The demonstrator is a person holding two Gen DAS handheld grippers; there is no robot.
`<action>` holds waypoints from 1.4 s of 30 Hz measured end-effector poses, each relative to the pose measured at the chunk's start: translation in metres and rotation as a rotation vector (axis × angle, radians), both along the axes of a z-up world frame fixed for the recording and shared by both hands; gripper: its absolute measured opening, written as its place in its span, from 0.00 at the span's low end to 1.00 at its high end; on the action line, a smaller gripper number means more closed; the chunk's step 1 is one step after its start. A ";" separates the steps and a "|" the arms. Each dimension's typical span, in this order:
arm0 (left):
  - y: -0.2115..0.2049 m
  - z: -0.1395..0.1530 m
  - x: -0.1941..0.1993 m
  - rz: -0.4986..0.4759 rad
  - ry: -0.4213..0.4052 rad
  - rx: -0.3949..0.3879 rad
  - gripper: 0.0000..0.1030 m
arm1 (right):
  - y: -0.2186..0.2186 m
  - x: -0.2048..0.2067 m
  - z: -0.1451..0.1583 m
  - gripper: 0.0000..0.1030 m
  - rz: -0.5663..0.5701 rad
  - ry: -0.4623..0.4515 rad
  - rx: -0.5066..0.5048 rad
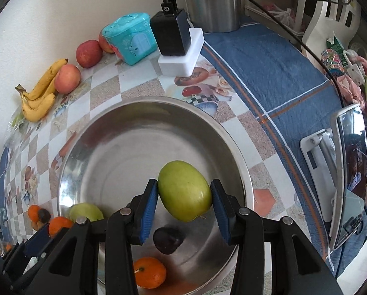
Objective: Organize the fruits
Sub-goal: 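Lower the pear and orange into the steel bowl and open both tools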
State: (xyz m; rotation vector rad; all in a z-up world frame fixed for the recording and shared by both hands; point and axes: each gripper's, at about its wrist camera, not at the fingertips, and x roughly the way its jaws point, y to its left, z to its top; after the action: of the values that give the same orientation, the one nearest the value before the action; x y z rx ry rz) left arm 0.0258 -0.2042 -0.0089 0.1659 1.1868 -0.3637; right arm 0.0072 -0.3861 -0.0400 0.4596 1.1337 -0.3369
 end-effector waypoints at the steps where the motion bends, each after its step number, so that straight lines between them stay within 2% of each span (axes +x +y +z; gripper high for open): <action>1: 0.000 0.000 0.000 0.001 0.008 -0.006 0.40 | 0.000 0.000 -0.001 0.44 0.000 0.003 0.002; 16: 0.001 0.002 -0.001 0.009 0.058 -0.043 0.40 | 0.006 0.004 0.008 0.45 0.029 -0.011 -0.012; 22: 0.005 0.005 0.002 0.023 0.058 -0.052 0.46 | 0.006 0.004 0.012 0.46 0.025 -0.015 -0.014; 24: 0.005 0.006 0.003 0.023 0.057 -0.057 0.47 | 0.007 0.004 0.013 0.50 0.027 -0.014 -0.019; 27: 0.009 0.006 0.006 0.034 0.057 -0.058 0.51 | 0.009 0.004 0.015 0.51 0.034 -0.015 -0.021; 32: 0.024 0.003 0.015 0.094 0.064 -0.047 0.62 | 0.012 0.004 0.020 0.58 0.039 -0.011 -0.036; 38: 0.058 -0.003 0.030 0.223 0.076 -0.016 0.74 | 0.024 0.003 0.023 0.62 0.058 0.001 -0.058; 42: 0.085 -0.004 0.040 0.303 0.089 -0.026 0.75 | 0.036 0.004 0.026 0.63 0.083 0.000 -0.047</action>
State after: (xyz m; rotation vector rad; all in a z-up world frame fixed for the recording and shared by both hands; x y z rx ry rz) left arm 0.0656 -0.1191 -0.0128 -0.0538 1.2728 -0.1212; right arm 0.0111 -0.3502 -0.0139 0.3698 1.1396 -0.2905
